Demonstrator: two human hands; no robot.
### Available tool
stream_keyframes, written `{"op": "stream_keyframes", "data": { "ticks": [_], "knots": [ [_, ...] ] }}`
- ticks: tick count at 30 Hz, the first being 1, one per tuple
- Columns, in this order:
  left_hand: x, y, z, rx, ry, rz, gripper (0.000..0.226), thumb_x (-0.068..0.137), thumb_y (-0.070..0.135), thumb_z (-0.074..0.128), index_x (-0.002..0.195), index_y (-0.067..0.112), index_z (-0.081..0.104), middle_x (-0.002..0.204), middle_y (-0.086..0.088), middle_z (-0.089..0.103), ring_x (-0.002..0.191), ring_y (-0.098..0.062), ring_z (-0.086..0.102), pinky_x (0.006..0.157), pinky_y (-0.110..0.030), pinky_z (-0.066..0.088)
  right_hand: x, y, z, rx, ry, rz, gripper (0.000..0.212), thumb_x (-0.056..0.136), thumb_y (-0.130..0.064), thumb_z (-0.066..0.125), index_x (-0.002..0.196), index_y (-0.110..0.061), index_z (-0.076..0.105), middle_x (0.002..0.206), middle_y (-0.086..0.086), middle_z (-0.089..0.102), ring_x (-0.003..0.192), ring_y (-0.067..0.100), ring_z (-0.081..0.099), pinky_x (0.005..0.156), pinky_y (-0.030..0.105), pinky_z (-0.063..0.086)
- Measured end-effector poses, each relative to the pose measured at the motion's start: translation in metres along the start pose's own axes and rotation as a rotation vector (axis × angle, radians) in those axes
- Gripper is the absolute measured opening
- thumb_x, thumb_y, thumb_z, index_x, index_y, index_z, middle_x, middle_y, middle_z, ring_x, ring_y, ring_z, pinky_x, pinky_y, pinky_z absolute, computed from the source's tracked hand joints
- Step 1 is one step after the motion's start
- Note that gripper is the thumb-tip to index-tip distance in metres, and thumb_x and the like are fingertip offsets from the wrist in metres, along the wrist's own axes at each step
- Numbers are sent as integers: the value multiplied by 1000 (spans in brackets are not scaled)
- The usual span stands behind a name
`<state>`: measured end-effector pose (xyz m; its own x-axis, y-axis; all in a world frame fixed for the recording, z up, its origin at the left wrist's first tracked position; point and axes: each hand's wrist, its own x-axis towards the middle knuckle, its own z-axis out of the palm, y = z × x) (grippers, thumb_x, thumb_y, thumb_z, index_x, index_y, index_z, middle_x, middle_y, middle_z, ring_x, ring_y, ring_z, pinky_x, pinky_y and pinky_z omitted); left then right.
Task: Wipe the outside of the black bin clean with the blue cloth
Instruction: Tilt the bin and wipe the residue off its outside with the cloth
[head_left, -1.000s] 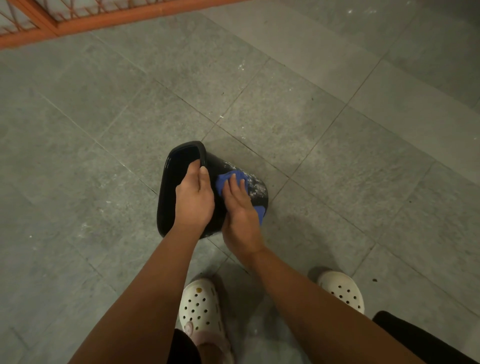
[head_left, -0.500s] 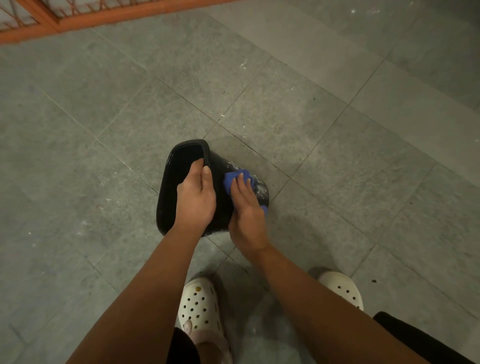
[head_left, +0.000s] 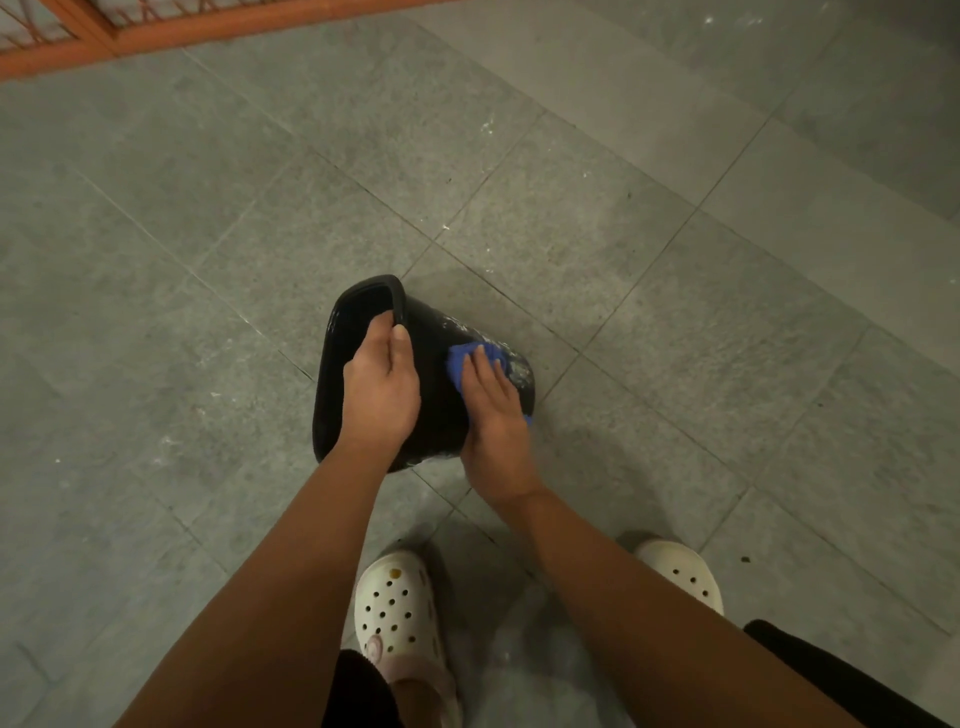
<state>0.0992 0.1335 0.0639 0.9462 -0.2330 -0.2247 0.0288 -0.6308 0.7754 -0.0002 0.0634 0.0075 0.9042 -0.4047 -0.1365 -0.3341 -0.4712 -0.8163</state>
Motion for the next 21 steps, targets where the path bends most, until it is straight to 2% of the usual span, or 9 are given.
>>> {"op": "stream_keyframes", "data": {
  "ticks": [4,8,12,14,19,21],
  "knots": [
    [-1,-2,-1,-3,8,-2,33,102,27,34,126,15,52,73,19,47,65,29,46,59,7,33,9,18,-5,-34,-38,115,70,87,8,44,146,-12,12,157,6,9,145,21,3,119,31,4],
    [-1,0,-1,24,-11,-1,32,102,28,33,125,18,52,74,14,50,65,28,46,57,7,33,1,13,-1,-51,10,179,69,86,9,45,146,-10,15,156,9,13,144,26,8,119,35,8],
    [-2,0,-3,45,-26,27,32,102,27,33,125,15,52,74,11,54,66,23,50,60,3,37,-2,6,1,-52,13,49,70,86,9,48,145,-11,16,155,8,14,144,28,6,114,28,3],
    [-2,-1,-4,37,-28,32,32,102,27,33,125,14,52,75,11,55,68,23,51,61,3,38,5,12,-3,-57,-6,-9,70,85,11,48,144,-10,19,155,8,17,144,27,8,116,29,5],
    [-3,-1,-2,49,-17,16,34,102,27,33,128,14,50,74,13,50,66,28,46,59,7,33,8,31,-8,-55,-44,206,70,86,10,43,146,-11,12,157,7,8,145,22,6,119,33,7],
    [-2,0,-2,58,-29,20,33,102,27,33,128,15,50,74,11,51,66,27,47,59,6,33,3,28,-5,-67,-14,233,70,86,10,45,146,-9,14,156,9,11,144,25,8,119,36,10]
  ]
}}
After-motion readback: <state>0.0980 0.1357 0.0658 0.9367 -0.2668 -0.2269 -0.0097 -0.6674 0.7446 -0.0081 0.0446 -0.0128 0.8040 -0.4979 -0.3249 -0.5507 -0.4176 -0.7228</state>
